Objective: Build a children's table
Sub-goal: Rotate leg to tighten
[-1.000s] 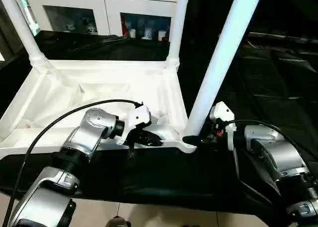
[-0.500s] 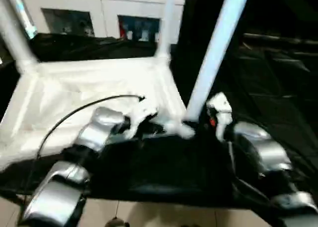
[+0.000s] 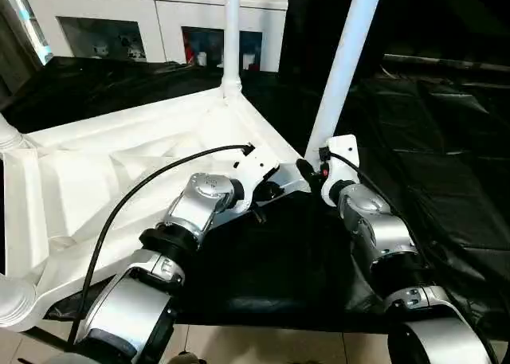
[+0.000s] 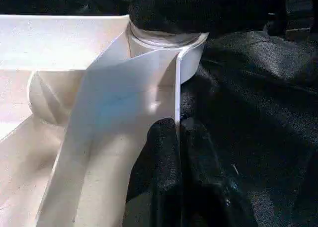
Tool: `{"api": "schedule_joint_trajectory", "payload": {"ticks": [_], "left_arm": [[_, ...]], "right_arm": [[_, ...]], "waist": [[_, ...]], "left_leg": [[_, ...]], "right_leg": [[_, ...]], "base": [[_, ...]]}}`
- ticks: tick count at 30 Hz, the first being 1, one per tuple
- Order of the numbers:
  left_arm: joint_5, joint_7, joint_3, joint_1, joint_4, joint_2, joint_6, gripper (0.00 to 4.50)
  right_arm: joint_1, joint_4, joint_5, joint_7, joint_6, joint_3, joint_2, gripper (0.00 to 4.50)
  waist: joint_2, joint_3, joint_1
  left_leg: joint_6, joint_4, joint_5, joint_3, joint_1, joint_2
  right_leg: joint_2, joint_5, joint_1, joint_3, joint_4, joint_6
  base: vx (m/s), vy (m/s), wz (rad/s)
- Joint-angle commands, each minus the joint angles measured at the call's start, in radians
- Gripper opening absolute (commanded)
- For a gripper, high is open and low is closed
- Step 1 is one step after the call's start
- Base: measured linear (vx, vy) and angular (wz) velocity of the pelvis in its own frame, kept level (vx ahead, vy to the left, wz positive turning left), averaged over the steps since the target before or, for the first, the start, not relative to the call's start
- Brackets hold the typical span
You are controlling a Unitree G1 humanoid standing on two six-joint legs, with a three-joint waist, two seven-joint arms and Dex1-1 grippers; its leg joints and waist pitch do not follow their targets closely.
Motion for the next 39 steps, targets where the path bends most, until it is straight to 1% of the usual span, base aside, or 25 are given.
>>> {"api": "schedule_joint_trajectory", "payload": {"ticks": [1, 2, 5, 6, 7, 8, 9, 10, 12, 13, 14, 15, 18, 21, 23, 24, 26, 27, 28, 29, 31, 33, 34, 38, 39], "left_arm": [[-0.003, -0.025, -0.024, -0.012, 0.021, -0.035, -0.020, 0.00], [-0.003, -0.041, -0.024, -0.012, 0.018, -0.024, -0.030, 0.00], [-0.010, -0.127, -0.032, 0.000, -0.002, 0.021, -0.069, 0.00], [-0.010, -0.137, -0.034, 0.002, -0.006, 0.026, -0.074, 0.00], [-0.011, -0.149, -0.036, 0.005, -0.010, 0.032, -0.081, 0.00], [-0.017, -0.181, -0.038, 0.013, -0.020, 0.047, -0.082, 0.00], [-0.020, -0.206, -0.041, 0.019, -0.030, 0.060, -0.086, 0.00], [-0.032, -0.253, -0.044, 0.031, -0.050, 0.079, -0.101, 0.00], [-0.055, -0.334, -0.048, 0.053, -0.089, 0.110, -0.118, 0.00], [-0.065, -0.369, -0.049, 0.061, -0.105, 0.122, -0.122, 0.00], [-0.088, -0.448, -0.053, 0.082, -0.148, 0.155, -0.114, 0.00], [-0.088, -0.448, -0.053, 0.082, -0.148, 0.155, -0.114, 0.00], [-0.104, -0.536, -0.061, 0.112, -0.189, 0.206, -0.122, 0.00], [-0.116, -0.579, -0.065, 0.130, -0.213, 0.233, -0.116, 0.00], [-0.122, -0.591, -0.064, 0.138, -0.224, 0.241, -0.113, 0.00], [-0.125, -0.598, -0.064, 0.142, -0.231, 0.246, -0.109, 0.00], [-0.128, -0.603, -0.063, 0.147, -0.240, 0.251, -0.104, 0.00], [-0.128, -0.606, -0.062, 0.150, -0.246, 0.253, -0.101, 0.00], [-0.126, -0.606, -0.060, 0.153, -0.251, 0.255, -0.098, 0.00], [-0.126, -0.606, -0.060, 0.153, -0.251, 0.255, -0.098, 0.00], [-0.129, -0.605, -0.061, 0.160, -0.264, 0.259, -0.092, 0.00], [-0.132, -0.602, -0.061, 0.164, -0.278, 0.259, -0.083, 0.00], [-0.133, -0.602, -0.062, 0.165, -0.282, 0.259, -0.081, 0.00], [-0.133, -0.599, -0.059, 0.167, -0.288, 0.263, -0.077, 0.00], [-0.132, -0.597, -0.059, 0.168, -0.288, 0.264, -0.078, 0.00]], "right_arm": [[0.015, 0.037, 0.026, 0.073, 0.019, 0.040, 0.039, 2.94], [0.019, 0.026, 0.026, 0.097, 0.007, 0.046, 0.024, 3.07], [0.049, -0.024, 0.021, 0.236, -0.035, 0.082, -0.041, 3.17], [0.055, -0.033, 0.020, 0.255, -0.039, 0.087, -0.052, 3.17], [0.061, -0.043, 0.019, 0.274, -0.042, 0.093, -0.063, 3.17], [0.076, -0.072, 0.029, 0.322, -0.040, 0.100, -0.088, 3.17], [0.090, -0.099, 0.041, 0.366, -0.037, 0.101, -0.112, 3.17], [0.106, -0.133, 0.054, 0.421, -0.033, 0.103, -0.145, 3.17], [0.126, -0.179, 0.071, 0.506, -0.027, 0.105, -0.199, 3.17], [0.133, -0.194, 0.076, 0.541, -0.025, 0.105, -0.220, 3.17], [0.146, -0.232, 0.088, 0.620, -0.017, 0.112, -0.269, 3.17], [0.146, -0.232, 0.088, 0.620, -0.017, 0.112, -0.269, 3.17], [0.164, -0.298, 0.115, 0.739, 0.020, 0.133, -0.338, 3.17], [0.172, -0.341, 0.133, 0.790, 0.049, 0.149, -0.371, 3.17], [0.177, -0.364, 0.149, 0.822, 0.065, 0.156, -0.382, 3.17], [0.180, -0.374, 0.152, 0.842, 0.070, 0.163, -0.389, 3.17], [0.185, -0.379, 0.151, 0.874, 0.074, 0.178, -0.399, 3.17], [0.186, -0.378, 0.148, 0.889, 0.075, 0.187, -0.405, 2.92], [0.188, -0.375, 0.143, 0.900, 0.075, 0.196, -0.407, 2.92], [0.188, -0.375, 0.143, 0.900, 0.075, 0.196, -0.407, 2.84], [0.190, -0.381, 0.141, 0.910, 0.079, 0.205, -0.409, 2.65], [0.188, -0.383, 0.142, 0.914, 0.084, 0.209, -0.412, 2.65], [0.186, -0.382, 0.143, 0.913, 0.086, 0.209, -0.411, 2.40], [0.179, -0.379, 0.146, 0.912, 0.091, 0.209, -0.404, 2.11], [0.181, -0.381, 0.147, 0.912, 0.093, 0.209, -0.405, 2.07]], "waist": [[0.009, -0.054, -0.004], [0.009, -0.051, -0.003], [0.009, -0.051, -0.002], [0.008, -0.054, -0.001], [0.006, -0.054, -0.001], [0.007, -0.055, 0.000], [0.002, -0.057, 0.003], [0.001, -0.057, 0.006], [0.000, -0.057, 0.011], [-0.001, -0.056, 0.009], [-0.003, -0.054, 0.010], [0.000, -0.053, 0.015], [0.002, -0.051, 0.015], [-0.001, -0.052, 0.018], [-0.001, -0.051, 0.019], [-0.009, -0.053, 0.019], [-0.005, -0.052, 0.020], [-0.005, -0.053, 0.018], [-0.014, -0.055, 0.018], [-0.011, -0.054, 0.019], [-0.012, -0.054, 0.021], [-0.011, -0.054, 0.022], [-0.013, -0.052, 0.021], [-0.009, -0.054, 0.022], [-0.011, -0.055, 0.022]], "left_leg": [[-0.021, -0.080, -0.383, 0.000, 0.017, 0.003], [-0.020, -0.081, -0.386, -0.001, 0.017, 0.003], [-0.003, -0.080, -0.364, 0.000, 0.011, 0.004], [0.005, -0.078, -0.340, 0.002, 0.012, 0.004], [0.014, -0.076, -0.310, 0.003, 0.009, 0.004], [0.018, -0.075, -0.295, 0.004, 0.011, 0.004], [0.033, -0.072, -0.261, 0.005, 0.010, 0.005], [0.053, -0.069, -0.237, 0.007, 0.010, 0.005], [0.073, -0.068, -0.215, 0.009, 0.011, 0.007], [0.078, -0.068, -0.212, 0.010, 0.009, 0.008], [0.083, -0.068, -0.225, 0.012, 0.012, 0.010], [0.082, -0.070, -0.226, 0.011, 0.013, 0.013], [0.066, -0.072, -0.249, 0.013, 0.016, 0.017], [0.064, -0.072, -0.242, 0.014, 0.015, 0.018], [0.059, -0.071, -0.247, 0.014, 0.015, 0.017], [0.059, -0.071, -0.247, 0.014, 0.014, 0.016], [0.057, -0.071, -0.246, 0.012, 0.013, 0.018], [0.057, -0.071, -0.243, 0.013, 0.013, 0.017], [0.060, -0.069, -0.237, 0.013, 0.013, 0.017], [0.060, -0.069, -0.233, 0.013, 0.013, 0.016], [0.062, -0.069, -0.218, 0.013, 0.012, 0.016], [0.065, -0.067, -0.209, 0.013, 0.013, 0.016], [0.067, -0.067, -0.209, 0.014, 0.012, 0.015], [0.068, -0.066, -0.201, 0.014, 0.013, 0.015], [0.070, -0.065, -0.198, 0.014, 0.013, 0.014]], "right_leg": [[-0.021, -0.280, 0.035, 0.011, -0.080, -0.164], [-0.022, -0.283, 0.034, 0.010, -0.082, -0.164], [-0.024, -0.257, 0.039, 0.011, -0.081, -0.169], [-0.024, -0.225, 0.041, 0.011, -0.078, -0.177], [-0.024, -0.186, 0.045, 0.012, -0.073, -0.190], [-0.023, -0.164, 0.045, 0.012, -0.071, -0.198], [-0.023, -0.112, 0.050, 0.011, -0.066, -0.214], [-0.023, -0.072, 0.051, 0.010, -0.062, -0.231], [-0.025, -0.045, 0.054, 0.010, -0.059, -0.245], [-0.025, -0.044, 0.054, 0.010, -0.059, -0.250], [-0.026, -0.070, 0.051, 0.010, -0.062, -0.256], [-0.027, -0.090, 0.051, 0.010, -0.061, -0.259], [-0.025, -0.131, 0.046, 0.010, -0.062, -0.259], [-0.025, -0.129, 0.048, 0.011, -0.059, -0.255], [-0.028, -0.149, 0.046, 0.012, -0.061, -0.250], [-0.029, -0.161, 0.047, 0.012, -0.062, -0.247], [-0.030, -0.172, 0.046, 0.012, -0.061, -0.242], [-0.029, -0.169, 0.045, 0.012, -0.061, -0.242], [-0.030, -0.168, 0.046, 0.012, -0.061, -0.242], [-0.031, -0.170, 0.046, 0.012, -0.059, -0.242], [-0.031, -0.167, 0.046, 0.012, -0.059, -0.240], [-0.031, -0.154, 0.045, 0.012, -0.058, -0.243], [-0.030, -0.155, 0.044, 0.012, -0.058, -0.243], [-0.029, -0.140, 0.045, 0.012, -0.056, -0.247], [-0.029, -0.133, 0.046, 0.012, -0.055, -0.248]], "base": [[0.000, 0.000, 0.00], [0.000, 0.000, 0.00], [0.000, 0.000, 0.00], [0.000, 0.000, 0.00], [0.000, 0.000, 0.00], [0.000, 0.000, 0.00], [0.000, 0.000, 0.00], [0.000, 0.000, 0.00], [0.000, 0.000, 0.00], [0.000, 0.000, 0.00], [0.000, 0.000, 0.00], [0.000, 0.000, 0.00], [0.000, 0.000, 0.00], [0.000, 0.000, 0.00], [0.000, 0.000, 0.00], [0.000, 0.000, 0.00], [0.000, 0.000, 0.00], [0.000, 0.000, 0.00], [0.000, 0.000, 0.00], [0.000, 0.000, 0.00], [0.000, 0.000, 0.00], [0.000, 0.000, 0.00], [0.000, 0.000, 0.00], [0.000, 0.000, 0.00], [0.000, 0.000, 0.00]]}}
